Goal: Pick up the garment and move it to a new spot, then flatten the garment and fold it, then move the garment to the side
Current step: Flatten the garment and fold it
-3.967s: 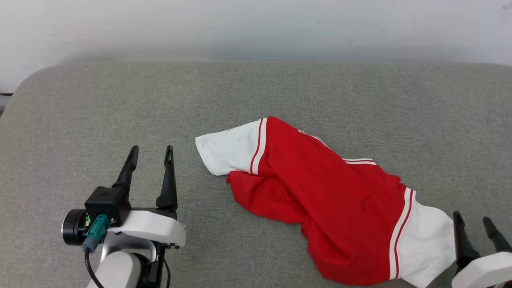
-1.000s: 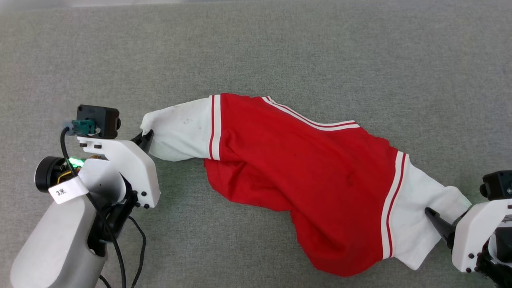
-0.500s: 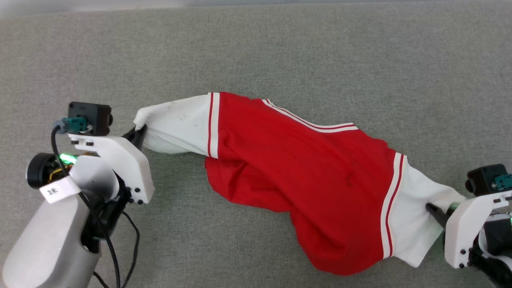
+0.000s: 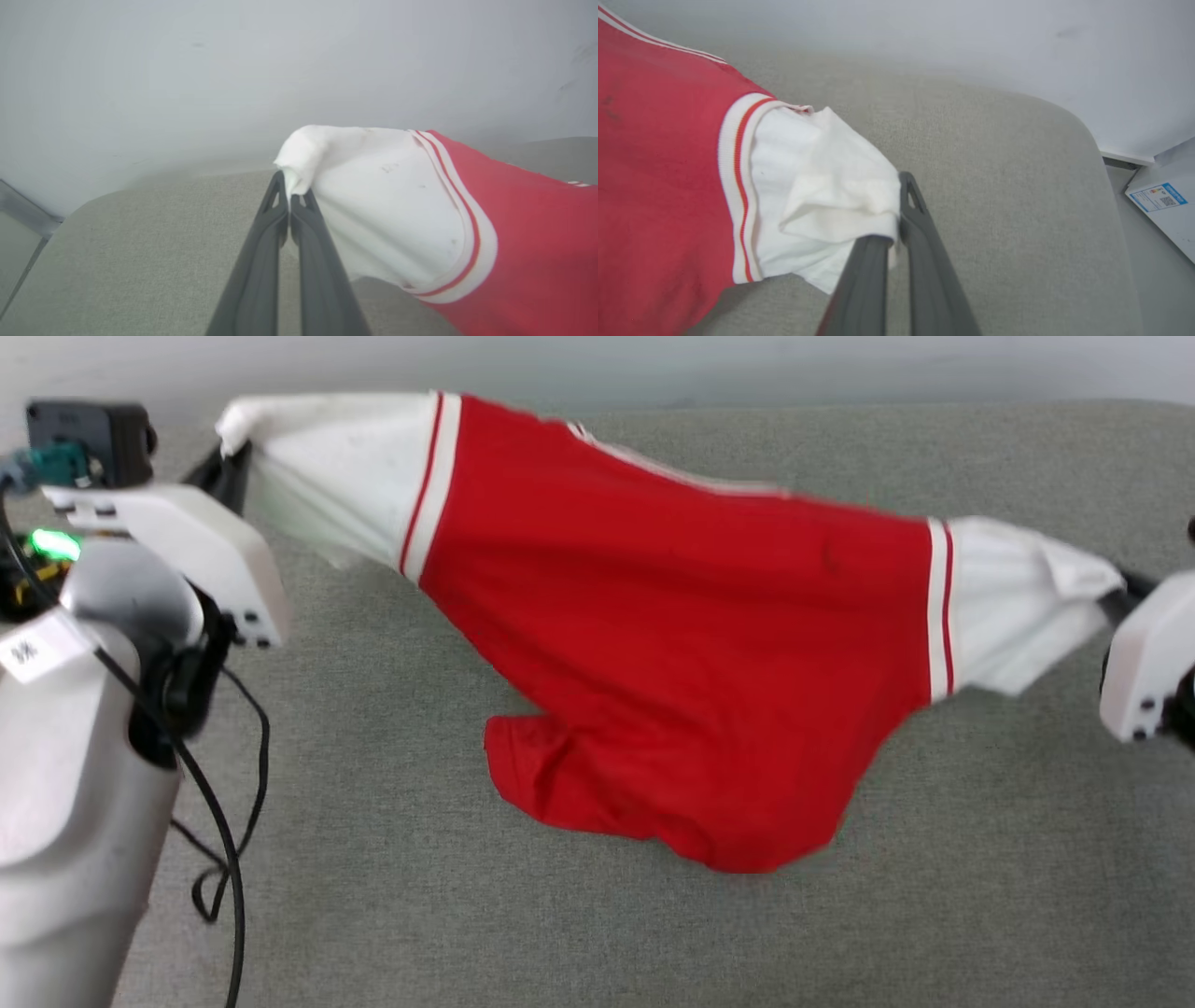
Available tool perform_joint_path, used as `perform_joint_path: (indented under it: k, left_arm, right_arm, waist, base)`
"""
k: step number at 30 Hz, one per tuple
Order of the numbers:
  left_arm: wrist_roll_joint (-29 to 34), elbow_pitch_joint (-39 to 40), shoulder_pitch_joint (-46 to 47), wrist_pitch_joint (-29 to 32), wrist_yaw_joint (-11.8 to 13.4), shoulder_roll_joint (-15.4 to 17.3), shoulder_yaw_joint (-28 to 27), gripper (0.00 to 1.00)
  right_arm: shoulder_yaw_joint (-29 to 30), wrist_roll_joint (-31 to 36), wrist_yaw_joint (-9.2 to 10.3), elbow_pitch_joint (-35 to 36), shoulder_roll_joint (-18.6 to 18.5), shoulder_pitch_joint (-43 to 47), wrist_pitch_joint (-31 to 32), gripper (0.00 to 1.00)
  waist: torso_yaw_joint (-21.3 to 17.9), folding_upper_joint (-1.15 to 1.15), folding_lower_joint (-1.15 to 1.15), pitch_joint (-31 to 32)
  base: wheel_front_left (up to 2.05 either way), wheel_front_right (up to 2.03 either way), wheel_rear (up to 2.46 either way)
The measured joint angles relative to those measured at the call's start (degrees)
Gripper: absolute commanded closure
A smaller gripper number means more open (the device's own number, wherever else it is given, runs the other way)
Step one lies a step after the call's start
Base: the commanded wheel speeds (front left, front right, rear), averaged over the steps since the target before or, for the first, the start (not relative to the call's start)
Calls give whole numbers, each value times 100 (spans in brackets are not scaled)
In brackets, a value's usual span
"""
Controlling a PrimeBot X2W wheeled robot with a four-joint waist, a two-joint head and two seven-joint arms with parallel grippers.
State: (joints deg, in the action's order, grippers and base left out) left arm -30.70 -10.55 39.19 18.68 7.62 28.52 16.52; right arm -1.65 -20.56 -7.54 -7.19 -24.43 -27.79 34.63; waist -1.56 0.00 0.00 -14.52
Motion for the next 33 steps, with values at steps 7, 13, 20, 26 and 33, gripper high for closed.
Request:
perform_joint_path:
  k: [7, 13, 20, 26, 33]
  left_arm:
    - [257, -1095, 1319, -566, -80, -166, -14, 100]
    - [479, -1967, 2611, -1085, -140, -211, -49, 100]
    - [861, -2624, 4045, -1507, -215, -94, 54, 100]
    - [1077, -2875, 5075, -1781, -257, -90, 147, 100]
    - [1074, -3139, 5669, -1809, -292, -194, 174, 100]
  right_arm:
    - [-388, 96, 0, -861, 97, -1662, -483, 100]
    - [-553, 213, 0, -1661, 280, -3243, -1014, 100]
    - [-615, 361, 0, -2541, 502, -4854, -1655, 100]
    - [-542, 523, 1, -3030, 581, -6000, -2014, 100]
    - [-661, 536, 0, -3419, 648, -6692, -2335, 100]
  waist:
    - [-23, 0, 0, 5]
    - [-66, 0, 0, -180]
    - [-173, 0, 1, -474]
    - [-214, 0, 1, -853]
    - [-237, 0, 1, -1495]
  base:
    - [0, 0, 0]
    - [0, 0, 0]
    - [0, 0, 0]
    - [0, 0, 0]
    - [0, 0, 0]
